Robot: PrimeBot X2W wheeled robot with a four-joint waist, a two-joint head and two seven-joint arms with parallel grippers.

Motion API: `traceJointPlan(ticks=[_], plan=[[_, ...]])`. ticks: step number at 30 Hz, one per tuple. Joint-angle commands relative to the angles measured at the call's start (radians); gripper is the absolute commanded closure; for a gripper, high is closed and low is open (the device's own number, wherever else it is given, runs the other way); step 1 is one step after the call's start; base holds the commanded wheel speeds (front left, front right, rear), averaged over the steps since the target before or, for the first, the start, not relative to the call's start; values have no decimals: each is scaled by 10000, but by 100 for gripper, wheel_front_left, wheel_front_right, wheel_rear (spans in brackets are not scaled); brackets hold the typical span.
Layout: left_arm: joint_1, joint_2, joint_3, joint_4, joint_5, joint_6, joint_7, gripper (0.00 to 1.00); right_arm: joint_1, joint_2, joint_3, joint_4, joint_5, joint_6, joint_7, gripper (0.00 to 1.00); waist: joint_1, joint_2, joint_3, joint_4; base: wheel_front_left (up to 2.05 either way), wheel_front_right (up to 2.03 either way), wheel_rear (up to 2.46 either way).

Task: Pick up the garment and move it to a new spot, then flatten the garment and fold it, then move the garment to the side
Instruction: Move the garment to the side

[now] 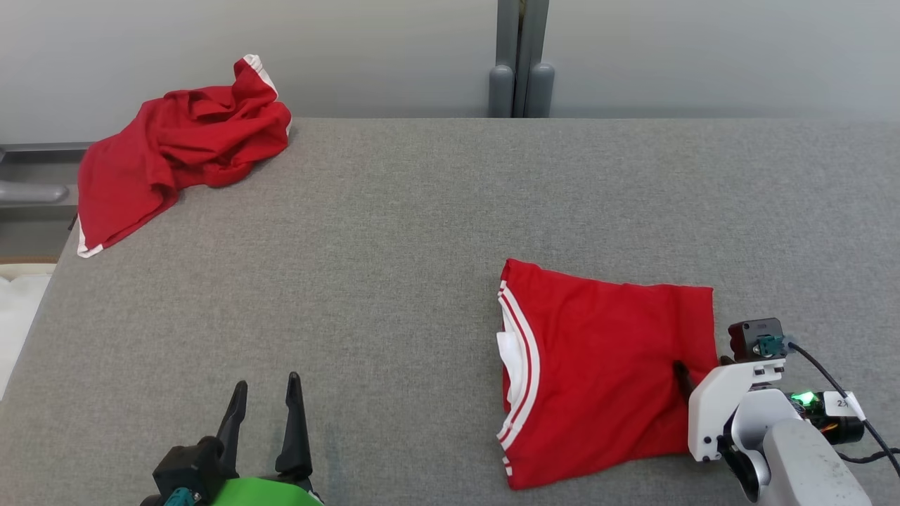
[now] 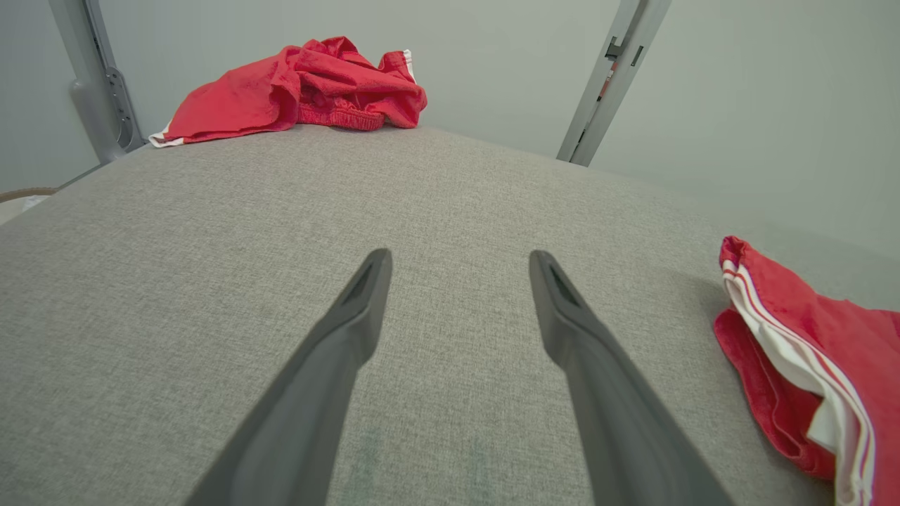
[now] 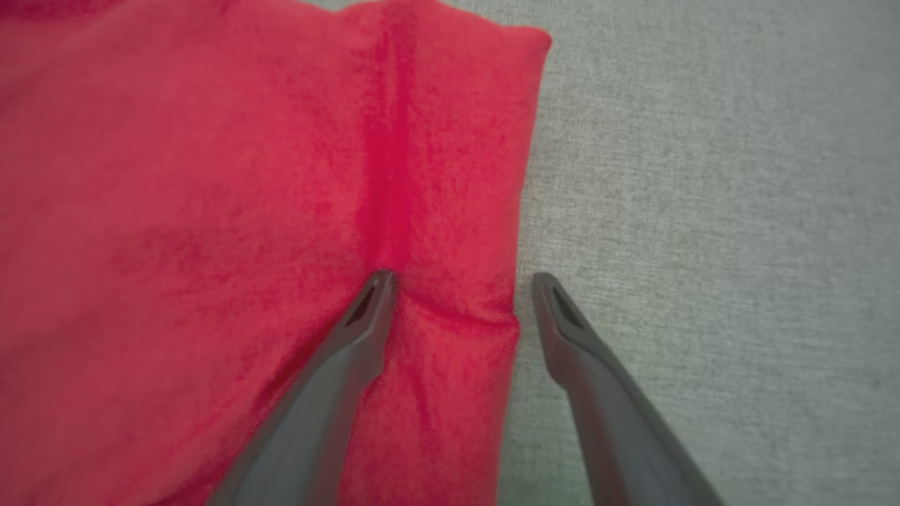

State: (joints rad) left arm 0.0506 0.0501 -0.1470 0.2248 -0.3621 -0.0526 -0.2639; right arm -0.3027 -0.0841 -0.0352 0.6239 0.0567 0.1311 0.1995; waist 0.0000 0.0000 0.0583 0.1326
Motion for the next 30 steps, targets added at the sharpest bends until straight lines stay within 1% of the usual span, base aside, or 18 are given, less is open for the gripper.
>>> traceJointPlan(ticks=[1,2,3,4,5,6,11,15,20,24,30], plan=[[-130,12,-2,-26,43,4,-3,0,-76,15,92,115,186,-9,85,59,0,0,75,33,0,0,0],[-144,12,-13,-27,36,8,-3,0,-102,-1,143,142,281,-9,112,72,0,0,95,23,0,0,0],[-159,12,-36,-28,35,5,-3,0,-127,-20,189,162,361,-9,128,80,0,0,109,8,0,0,0],[-179,12,-51,-33,54,7,-3,0,-181,-29,252,182,466,-9,125,89,0,0,129,-28,0,0,0],[-205,12,-70,-43,62,7,-1,0,-253,-60,286,198,550,-9,99,97,0,0,146,-60,0,0,0],[-235,12,-89,-55,98,-9,-3,0,-358,-123,335,216,624,-9,42,100,0,0,168,-112,0,0,0],[-381,12,-215,-112,206,-74,-3,0,-878,-441,385,220,672,-14,-374,100,0,0,289,-508,0,0,0],[-555,12,-278,-183,322,-125,-3,0,-1398,-721,465,208,616,-14,-639,100,0,0,454,-1112,0,0,0],[-776,13,-379,-320,398,-124,-3,0,-2036,-1141,357,228,546,-14,-849,100,0,0,808,-2144,0,0,0],[-1002,16,-467,-433,455,-148,-3,0,-2347,-1435,21,248,512,-13,-1023,100,0,0,1213,-3057,0,0,0],[-1410,152,-580,-464,820,-259,-1,0,-2644,-1368,-537,367,467,-13,-1444,100,0,0,1879,-4365,0,0,0]])
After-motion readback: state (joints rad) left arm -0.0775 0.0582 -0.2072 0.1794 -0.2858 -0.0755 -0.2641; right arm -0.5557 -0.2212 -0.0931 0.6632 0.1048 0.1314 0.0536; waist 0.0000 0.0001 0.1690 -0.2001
